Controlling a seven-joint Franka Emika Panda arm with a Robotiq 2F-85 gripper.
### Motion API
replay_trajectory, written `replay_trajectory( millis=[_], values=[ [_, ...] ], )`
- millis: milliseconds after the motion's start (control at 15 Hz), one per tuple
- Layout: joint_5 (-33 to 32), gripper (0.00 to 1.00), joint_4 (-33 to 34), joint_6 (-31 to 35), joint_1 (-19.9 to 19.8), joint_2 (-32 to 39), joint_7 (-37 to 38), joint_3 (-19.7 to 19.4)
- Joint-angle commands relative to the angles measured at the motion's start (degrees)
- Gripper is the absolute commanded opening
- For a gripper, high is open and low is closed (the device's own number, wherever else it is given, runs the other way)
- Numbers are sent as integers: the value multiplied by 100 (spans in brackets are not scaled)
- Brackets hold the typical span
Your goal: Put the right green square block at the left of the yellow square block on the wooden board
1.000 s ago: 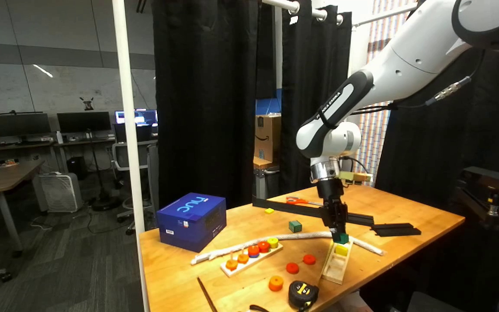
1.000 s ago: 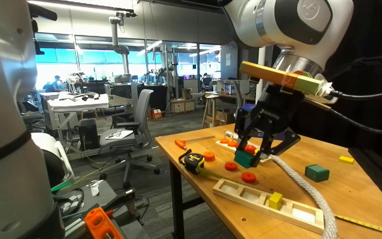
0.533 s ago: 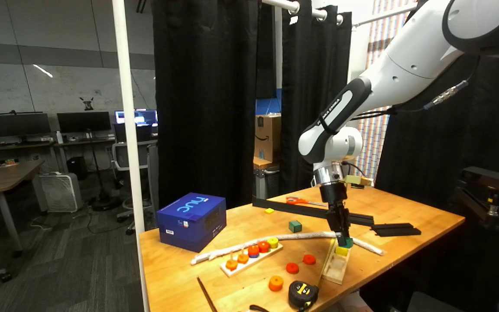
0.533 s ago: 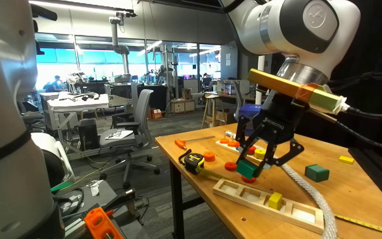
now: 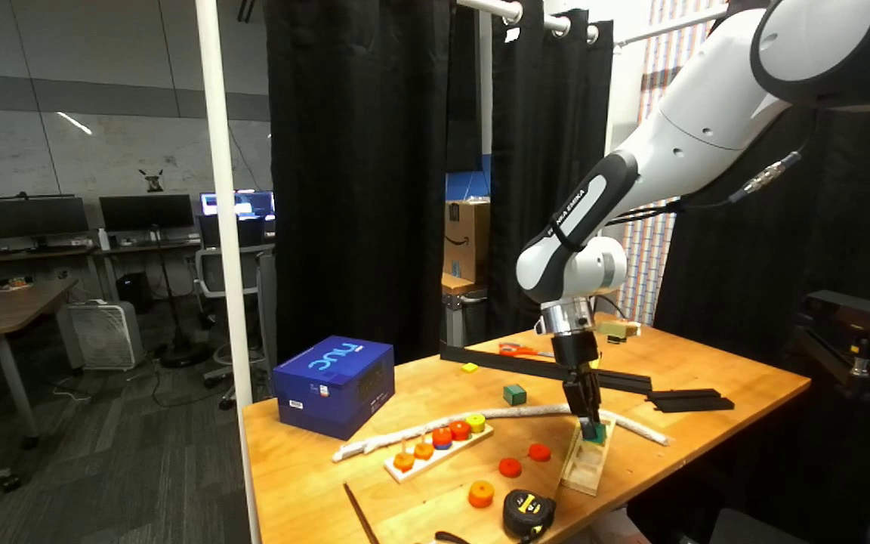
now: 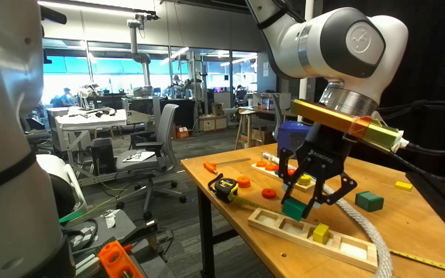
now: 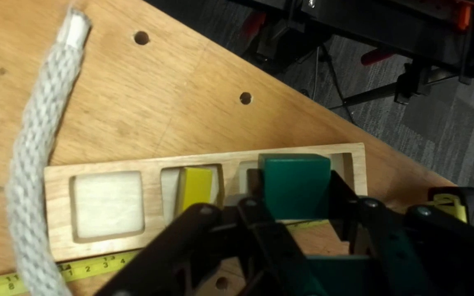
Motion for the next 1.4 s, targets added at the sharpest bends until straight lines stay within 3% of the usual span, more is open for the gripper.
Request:
replay_trajectory(
  millis=[0, 1333],
  values=[
    [-57, 24, -169, 484, -17, -25, -205, 31],
    [-29, 24, -379, 1026, -9, 39, -346, 147]
  ],
)
